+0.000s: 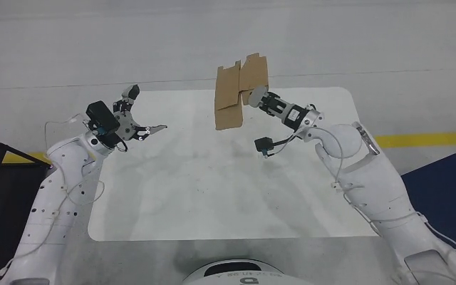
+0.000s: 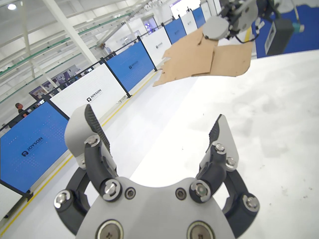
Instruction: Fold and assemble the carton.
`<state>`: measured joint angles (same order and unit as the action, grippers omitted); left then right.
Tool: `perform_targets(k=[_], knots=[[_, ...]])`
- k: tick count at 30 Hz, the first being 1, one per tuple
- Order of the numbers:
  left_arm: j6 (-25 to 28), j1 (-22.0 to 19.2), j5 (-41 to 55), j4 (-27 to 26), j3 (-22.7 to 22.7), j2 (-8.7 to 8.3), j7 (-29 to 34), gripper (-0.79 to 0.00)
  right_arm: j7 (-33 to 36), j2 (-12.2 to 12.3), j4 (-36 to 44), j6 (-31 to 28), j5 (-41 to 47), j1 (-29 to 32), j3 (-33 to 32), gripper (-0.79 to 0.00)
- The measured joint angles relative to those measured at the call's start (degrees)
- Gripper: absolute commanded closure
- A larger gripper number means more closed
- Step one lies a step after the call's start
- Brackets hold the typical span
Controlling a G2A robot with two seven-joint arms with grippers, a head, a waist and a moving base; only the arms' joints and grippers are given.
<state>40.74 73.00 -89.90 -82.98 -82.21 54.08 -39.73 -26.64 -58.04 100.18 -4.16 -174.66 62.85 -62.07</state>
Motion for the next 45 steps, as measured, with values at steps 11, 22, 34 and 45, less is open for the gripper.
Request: perform_targets(k=[11,22,34,45], knots=[[0.05,-0.07,-0.75,0.02,0.07,0.00,0.01,-0.785,-0.02,-0.01,0.02,-0.37,2.70,0.00,-0.01,0.000],[0.05,-0.07,-0.75,0.02,0.07,0.00,0.01,-0.785,1.88,9.22,4.67,-5.37,-1.35,-17.76,13.91,0.000],[0.05,-0.07,-0.75,0.02,0.07,0.00,0.01,-0.785,5.33,12.94,5.98,-8.51,-1.34,-26.72,23.88,0.000],[0.05,-0.07,-0.75,0.02,0.07,0.00,0.01,-0.785,5.33,12.94,5.98,-8.52,-1.34,-26.75,23.97,0.000]])
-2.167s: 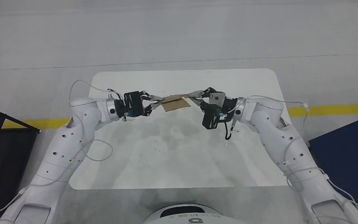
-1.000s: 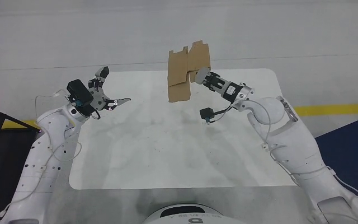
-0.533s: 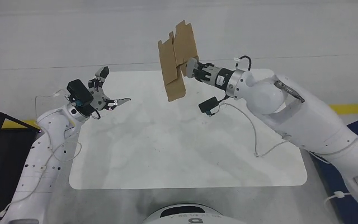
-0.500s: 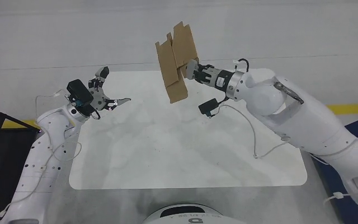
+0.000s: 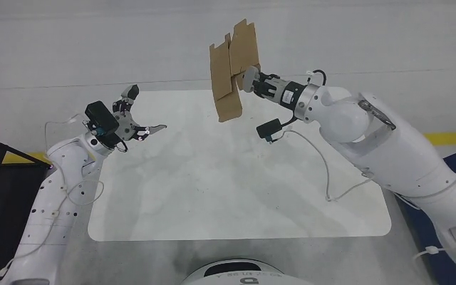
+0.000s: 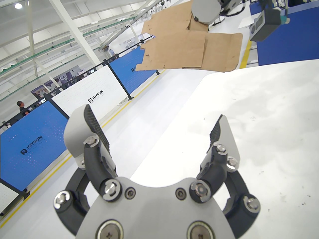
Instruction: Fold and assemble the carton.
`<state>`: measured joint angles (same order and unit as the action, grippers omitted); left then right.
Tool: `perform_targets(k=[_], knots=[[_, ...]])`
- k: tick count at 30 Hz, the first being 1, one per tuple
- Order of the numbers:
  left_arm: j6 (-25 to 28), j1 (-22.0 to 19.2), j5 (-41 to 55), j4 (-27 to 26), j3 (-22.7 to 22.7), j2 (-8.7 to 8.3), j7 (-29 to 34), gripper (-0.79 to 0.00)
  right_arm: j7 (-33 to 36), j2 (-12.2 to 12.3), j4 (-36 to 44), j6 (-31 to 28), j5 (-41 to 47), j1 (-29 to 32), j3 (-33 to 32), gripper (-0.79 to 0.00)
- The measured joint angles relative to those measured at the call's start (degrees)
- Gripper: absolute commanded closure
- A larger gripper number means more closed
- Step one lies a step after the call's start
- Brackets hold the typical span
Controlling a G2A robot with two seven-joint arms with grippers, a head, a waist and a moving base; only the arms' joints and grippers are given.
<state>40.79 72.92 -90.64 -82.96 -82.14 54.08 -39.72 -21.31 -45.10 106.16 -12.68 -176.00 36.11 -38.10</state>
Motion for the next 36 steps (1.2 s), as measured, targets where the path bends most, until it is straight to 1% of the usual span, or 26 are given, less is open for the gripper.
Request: perform_targets(k=[5,7,8,10,12,16,18,20,22,25,26,27,29,30,31,32,34,36], knots=[[-0.22,0.17,0.51,-0.11,0.13,0.09,0.09,-0.785,0.00,0.00,0.00,0.00,0.00,0.00,0.00,0.000],[0.47,0.39,4.35,-0.07,1.55,0.55,0.54,-0.785,0.19,-0.07,0.21,0.18,0.18,0.19,-0.17,0.000],[2.20,0.18,7.49,0.49,2.79,0.91,0.06,-0.785,0.91,-0.18,0.65,1.00,1.00,0.81,-0.64,0.000],[8.22,-1.56,17.53,3.85,6.48,2.02,-0.46,-0.785,2.33,-0.21,0.04,5.35,4.81,2.35,-1.58,0.000],[12.04,-4.72,26.35,7.59,10.67,3.29,2.23,-0.785,1.26,-0.26,-0.30,9.75,6.84,3.32,-2.25,0.000],[15.55,-10.52,39.82,14.01,18.33,5.90,6.60,-0.785,-0.44,-0.24,-0.53,15.49,7.34,4.81,-3.56,0.000],[17.23,-13.39,47.26,16.79,22.40,7.31,8.78,-0.785,-1.29,-0.13,-0.88,16.94,6.98,5.69,-4.29,0.000],[17.32,-15.24,55.32,17.59,26.14,8.44,10.51,-0.785,-1.79,-0.05,-0.93,17.82,7.37,6.58,-4.94,0.000],[17.22,-16.93,66.34,16.85,30.77,9.37,14.47,-0.785,-2.05,0.01,-1.05,18.95,7.75,7.68,-5.67,0.000],[17.21,-18.64,82.74,15.00,36.11,9.84,23.55,-0.785,-2.56,0.01,-1.25,19.88,7.97,8.89,-6.45,0.000],[17.21,-18.91,87.40,14.79,37.08,9.85,26.56,-0.751,-2.80,-0.02,-1.19,20.09,7.97,9.10,-6.64,0.000],[17.21,-19.01,93.15,14.58,37.99,9.87,30.54,-0.634,-3.15,-0.08,-0.93,20.52,7.97,9.31,-6.90,0.000],[17.21,-18.96,100.90,14.73,38.71,9.97,36.51,-0.579,-3.60,-0.14,-0.63,21.12,7.98,9.65,-7.36,0.000],[17.21,-18.92,105.34,15.18,38.80,10.09,40.19,-0.533,-3.87,-0.18,-0.49,21.18,7.86,9.88,-7.64,0.000],[17.21,-18.86,108.46,15.41,38.77,10.24,42.70,-0.413,-4.09,-0.20,-0.38,21.16,7.64,10.06,-7.82,0.000],[17.21,-18.77,111.40,15.61,38.63,10.43,45.04,-0.357,-4.28,-0.23,-0.29,21.09,7.40,10.25,-7.96,0.000],[17.21,-18.70,117.01,15.91,37.94,10.91,50.07,-0.280,-4.59,-0.34,-0.21,20.95,6.90,10.77,-8.14,0.000],[17.21,-18.48,120.84,15.65,36.94,11.37,53.82,-0.252,-5.18,-0.44,-0.28,20.48,6.14,11.10,-8.12,0.000]])
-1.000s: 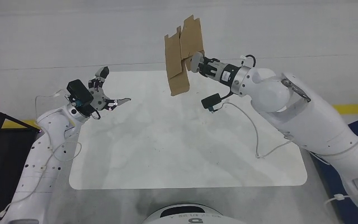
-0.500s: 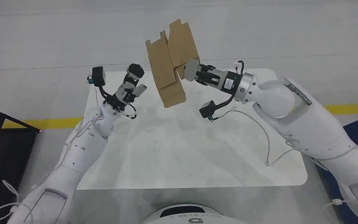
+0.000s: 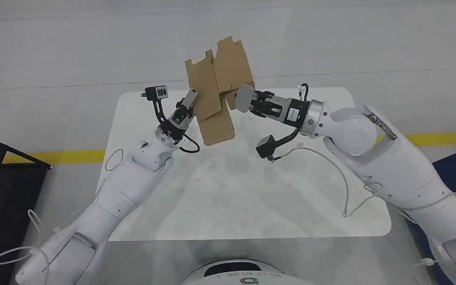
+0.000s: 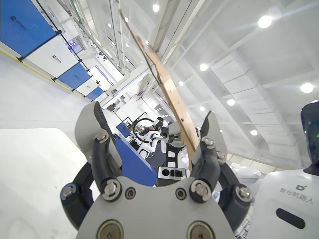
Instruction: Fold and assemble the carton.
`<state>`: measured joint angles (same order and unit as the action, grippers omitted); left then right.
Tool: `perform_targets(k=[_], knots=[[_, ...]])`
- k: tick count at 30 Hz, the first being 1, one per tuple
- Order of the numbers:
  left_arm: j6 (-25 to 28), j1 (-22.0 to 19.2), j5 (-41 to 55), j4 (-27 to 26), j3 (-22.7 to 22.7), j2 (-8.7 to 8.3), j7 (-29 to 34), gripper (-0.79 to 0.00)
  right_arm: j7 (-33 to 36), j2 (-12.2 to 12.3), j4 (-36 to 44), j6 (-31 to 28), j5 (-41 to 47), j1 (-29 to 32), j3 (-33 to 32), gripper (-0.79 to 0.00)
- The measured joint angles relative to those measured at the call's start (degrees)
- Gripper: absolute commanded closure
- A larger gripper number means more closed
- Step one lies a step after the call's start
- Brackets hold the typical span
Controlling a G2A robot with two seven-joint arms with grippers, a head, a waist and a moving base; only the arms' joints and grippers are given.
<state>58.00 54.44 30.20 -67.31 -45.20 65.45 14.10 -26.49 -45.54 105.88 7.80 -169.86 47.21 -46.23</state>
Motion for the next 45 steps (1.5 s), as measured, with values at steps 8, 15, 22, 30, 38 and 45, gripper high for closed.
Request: perform_targets(k=[8,15,22,30,38,45], knots=[[0.00,1.93,12.57,1.16,-5.98,1.75,19.24,0.000,-0.88,-0.58,0.10,-2.03,-2.14,0.74,-0.62,0.000],[0.00,2.16,10.66,3.84,-11.64,3.53,25.64,0.000,-2.44,-0.93,0.24,-2.96,-1.97,1.31,-1.78,-0.785],[0.00,3.40,6.46,4.46,-18.55,5.61,24.67,0.000,-3.48,-1.28,0.06,-1.74,2.80,1.96,-2.37,-0.785],[0.00,2.71,-9.99,5.38,-26.55,7.47,15.42,0.000,-3.44,-1.27,0.07,-1.77,2.56,1.95,-2.37,-0.785],[0.00,4.95,-17.80,2.65,-29.83,8.98,9.13,0.000,-12.15,-5.07,-9.26,9.44,35.77,5.63,-0.95,-0.785],[0.00,5.91,-18.72,2.05,-31.15,9.90,9.09,0.000,-27.68,-10.83,-18.59,-0.09,85.08,4.53,5.94,-0.785]])
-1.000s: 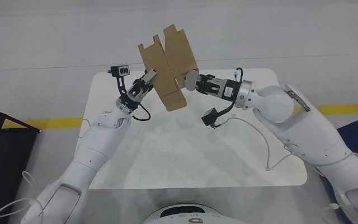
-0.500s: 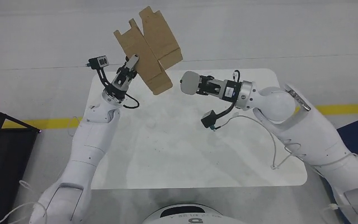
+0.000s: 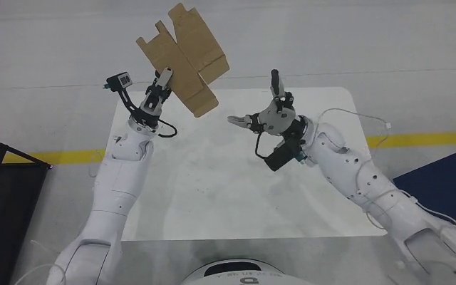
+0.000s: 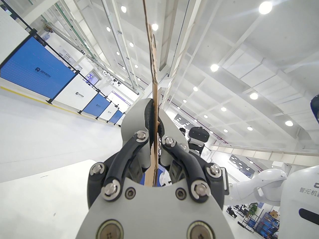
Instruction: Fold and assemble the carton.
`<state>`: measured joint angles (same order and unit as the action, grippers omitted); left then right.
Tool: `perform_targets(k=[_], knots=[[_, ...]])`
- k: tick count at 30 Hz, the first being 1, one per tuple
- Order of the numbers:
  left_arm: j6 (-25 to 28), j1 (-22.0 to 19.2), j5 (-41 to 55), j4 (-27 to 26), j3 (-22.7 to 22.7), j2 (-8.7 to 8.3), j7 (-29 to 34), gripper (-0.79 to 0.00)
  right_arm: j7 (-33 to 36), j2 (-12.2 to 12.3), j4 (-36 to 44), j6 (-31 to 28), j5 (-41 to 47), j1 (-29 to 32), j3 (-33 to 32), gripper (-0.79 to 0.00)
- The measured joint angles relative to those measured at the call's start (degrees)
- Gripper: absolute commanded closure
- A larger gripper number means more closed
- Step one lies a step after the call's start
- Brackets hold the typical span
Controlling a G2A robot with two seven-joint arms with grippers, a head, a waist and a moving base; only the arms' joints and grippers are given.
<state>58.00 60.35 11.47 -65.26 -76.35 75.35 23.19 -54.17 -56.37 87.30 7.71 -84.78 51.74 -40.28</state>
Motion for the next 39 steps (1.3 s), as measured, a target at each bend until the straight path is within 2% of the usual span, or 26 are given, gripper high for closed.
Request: perform_targets(k=[3,5,8,17,21,23,25,26,27,29,30,33,39], knots=[[0.00,0.22,0.26,-0.34,-0.30,0.32,0.68,0.000,-1.27,-1.71,-1.76,-2.40,10.09,-0.13,1.22,-0.785],[0.00,0.48,1.06,-0.41,-0.67,0.57,0.93,0.000,-0.89,-2.61,-2.95,-3.21,13.21,-0.33,1.70,-0.785],[0.00,0.65,2.07,-0.31,-1.53,0.77,2.15,0.000,-0.77,-3.33,-2.95,-2.53,13.27,-0.48,0.96,-0.785],[0.00,0.63,1.87,-0.30,-1.81,0.76,2.50,0.000,-0.97,-3.36,-2.80,-1.70,12.97,-0.54,0.53,-0.785],[-1.21,1.78,-0.10,-2.15,-2.28,0.66,1.09,0.000,-0.28,-3.60,-2.18,-2.53,13.82,0.21,0.73,-0.785],[-1.53,2.84,-1.34,-3.54,-2.39,0.65,-0.20,0.000,0.70,-4.21,-1.84,-8.02,19.30,1.59,0.51,-0.785],[-1.26,3.57,-1.91,-4.77,-1.92,0.72,-0.81,0.000,0.41,-4.96,-3.66,-19.38,30.60,1.63,0.47,-0.785],[-1.08,3.75,-2.05,-5.15,-1.59,0.75,-0.81,0.000,1.52,-5.30,-4.72,-25.16,36.34,1.26,0.69,-0.760],[-0.92,3.88,-2.24,-5.49,-1.17,0.78,-0.69,0.000,4.11,-5.83,-5.93,-32.35,43.70,0.80,1.18,-0.665],[-0.81,3.99,-2.22,-5.78,-0.57,0.82,-0.58,0.000,7.70,-6.68,-7.41,-40.58,52.90,0.06,1.76,-0.579],[-0.81,4.01,-2.12,-5.83,-0.33,0.83,-0.56,0.000,9.35,-7.12,-8.15,-43.43,56.51,-0.27,2.16,-0.573],[-0.89,3.99,-1.75,-5.78,0.32,0.84,-0.43,0.000,14.63,-8.61,-10.13,-48.22,64.32,-1.51,3.55,-0.551],[-0.90,3.70,-1.77,-5.10,1.19,0.83,-0.28,0.000,20.63,-10.50,-11.19,-50.77,65.98,-2.29,4.37,-0.563]])
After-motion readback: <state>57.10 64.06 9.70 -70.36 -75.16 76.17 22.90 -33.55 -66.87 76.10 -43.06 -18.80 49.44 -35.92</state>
